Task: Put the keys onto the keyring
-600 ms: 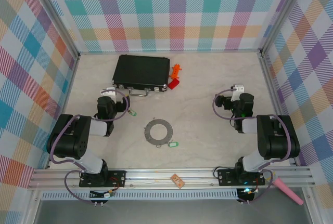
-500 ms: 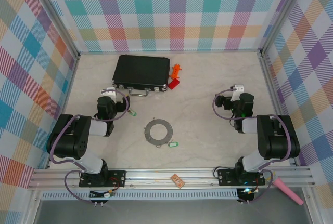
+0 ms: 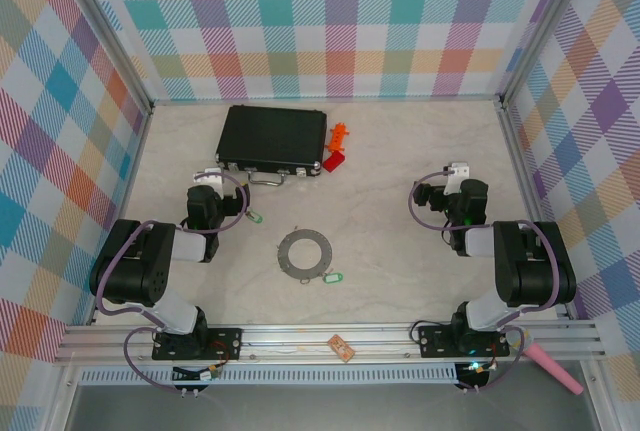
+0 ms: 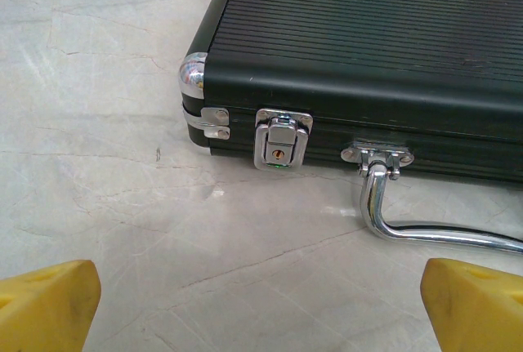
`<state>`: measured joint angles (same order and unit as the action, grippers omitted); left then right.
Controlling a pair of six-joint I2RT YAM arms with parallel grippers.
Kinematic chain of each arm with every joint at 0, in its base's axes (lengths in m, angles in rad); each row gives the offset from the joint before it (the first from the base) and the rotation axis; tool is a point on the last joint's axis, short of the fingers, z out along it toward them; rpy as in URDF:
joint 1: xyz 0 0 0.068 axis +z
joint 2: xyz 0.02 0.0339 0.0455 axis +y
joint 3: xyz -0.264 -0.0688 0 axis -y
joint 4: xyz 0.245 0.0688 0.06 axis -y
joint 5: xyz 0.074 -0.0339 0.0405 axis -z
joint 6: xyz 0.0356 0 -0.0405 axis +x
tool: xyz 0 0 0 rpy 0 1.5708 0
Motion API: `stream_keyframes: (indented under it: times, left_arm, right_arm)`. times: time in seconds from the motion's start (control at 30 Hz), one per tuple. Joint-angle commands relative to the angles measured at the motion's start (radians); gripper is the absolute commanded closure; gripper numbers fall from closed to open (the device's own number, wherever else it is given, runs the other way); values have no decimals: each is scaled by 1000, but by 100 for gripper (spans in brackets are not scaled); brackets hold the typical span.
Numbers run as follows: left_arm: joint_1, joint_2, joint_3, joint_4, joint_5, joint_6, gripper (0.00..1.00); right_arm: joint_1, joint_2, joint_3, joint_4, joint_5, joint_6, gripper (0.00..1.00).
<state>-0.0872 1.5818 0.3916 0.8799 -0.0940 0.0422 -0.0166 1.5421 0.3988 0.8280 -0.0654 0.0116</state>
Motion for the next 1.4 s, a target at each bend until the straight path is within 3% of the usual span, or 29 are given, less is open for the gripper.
stream_keyframes:
  times: [0.0, 0.3, 0.4, 0.53, 0.6, 0.67, 0.77, 0.93, 1.2, 1.3, 1.37]
  left_arm:
    - [11, 2, 20, -12, 13, 5, 0]
    - [12, -43, 32, -61, -29, -8, 0]
    - [9, -140, 151, -356, -146, -58, 0]
    - [10, -216, 412, -908, -340, -362, 0]
    - [13, -238, 489, -1069, -283, -490, 0]
    - [14, -274, 488, -1078, -159, -536, 0]
    - [22, -369, 413, -1031, -61, -636, 0]
    - [22, -555, 262, -880, 88, -691, 0]
    - [5, -755, 194, -1003, 182, -619, 0]
    - [-29, -807, 147, -1035, 190, -602, 2]
    - [-56, -824, 131, -1068, 189, -589, 6]
  right_arm:
    - [1, -4, 17, -1, -22, -1, 1]
    - [1, -24, 9, 0, 11, 12, 1]
    - [2, -113, 9, -79, 62, 33, 1]
    - [1, -277, 72, -363, 196, 150, 1]
    - [0, -355, 93, -452, 264, 291, 1]
    - [0, -424, 99, -500, 266, 385, 1]
    - [0, -515, 113, -621, 310, 588, 1]
    - [0, -562, 153, -628, 104, 572, 1]
    - [12, -514, 178, -517, -230, 659, 1]
    - [66, -471, 215, -508, -284, 649, 1]
    - [139, -443, 273, -589, -254, 574, 1]
